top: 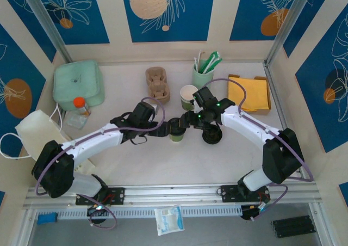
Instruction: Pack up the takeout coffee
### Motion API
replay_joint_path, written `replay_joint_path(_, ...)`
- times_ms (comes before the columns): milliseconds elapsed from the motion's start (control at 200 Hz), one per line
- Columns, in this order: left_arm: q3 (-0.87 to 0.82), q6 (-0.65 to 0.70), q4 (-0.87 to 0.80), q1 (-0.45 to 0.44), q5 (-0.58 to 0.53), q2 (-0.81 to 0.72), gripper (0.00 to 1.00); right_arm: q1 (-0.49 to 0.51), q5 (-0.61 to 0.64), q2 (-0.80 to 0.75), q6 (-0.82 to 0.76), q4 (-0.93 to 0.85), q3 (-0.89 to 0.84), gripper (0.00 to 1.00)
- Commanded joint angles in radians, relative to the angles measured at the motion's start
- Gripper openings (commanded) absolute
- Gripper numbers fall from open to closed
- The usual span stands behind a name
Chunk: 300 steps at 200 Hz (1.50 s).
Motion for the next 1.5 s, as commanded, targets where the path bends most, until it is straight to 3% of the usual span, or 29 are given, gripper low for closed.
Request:
replay_joint_path(0, -0.026, -0.012, 0.010, -0.013, 0.011, 0.000, 0.99, -0.002, 0.030, 0.032, 0.003, -0.046, -0.041, 0.64)
replay_joint_path(265, 0.057, 0.006, -0.025, -0.011, 0.011, -0.012, 1.00, -0.013, -0.003, -0.001, -0.024, -0.079, 0.045, 0.64)
replay_joint_path(575, 0.145, 0.034, -0.060, -0.012, 0.007, -0.008, 0.99, -0.051, -0.011, -0.034, -0.064, -0.109, 0.112, 0.73)
replay_joint_path(730, 0.175, 0.050, -0.083, -0.009, 0.000, -0.032, 0.99, -0.051, 0.045, -0.045, -0.113, -0.152, 0.162, 0.73)
replay_joint_path(920, 0.181, 0.063, -0.090, 0.008, -0.007, -0.075, 1.00, -0.027, 0.224, -0.029, -0.171, -0.245, 0.273, 0.75)
replay_joint_path(1045, 0.180, 0.075, -0.096, 0.020, -0.011, -0.098, 1.00, 0.004, 0.289, -0.033, -0.236, -0.251, 0.314, 0.81)
replay_joint_path(1070, 0.179, 0.076, -0.097, 0.023, -0.009, -0.103, 0.99, 0.010, 0.294, -0.034, -0.247, -0.251, 0.323, 0.88)
replay_joint_path(1125, 0.175, 0.081, -0.100, 0.031, -0.007, -0.117, 0.99, 0.017, 0.301, -0.028, -0.244, -0.265, 0.350, 0.92)
replay_joint_path(1495, 0.104, 0.085, -0.112, 0.130, 0.019, -0.270, 0.99, 0.026, 0.249, 0.048, -0.214, -0.378, 0.513, 0.99)
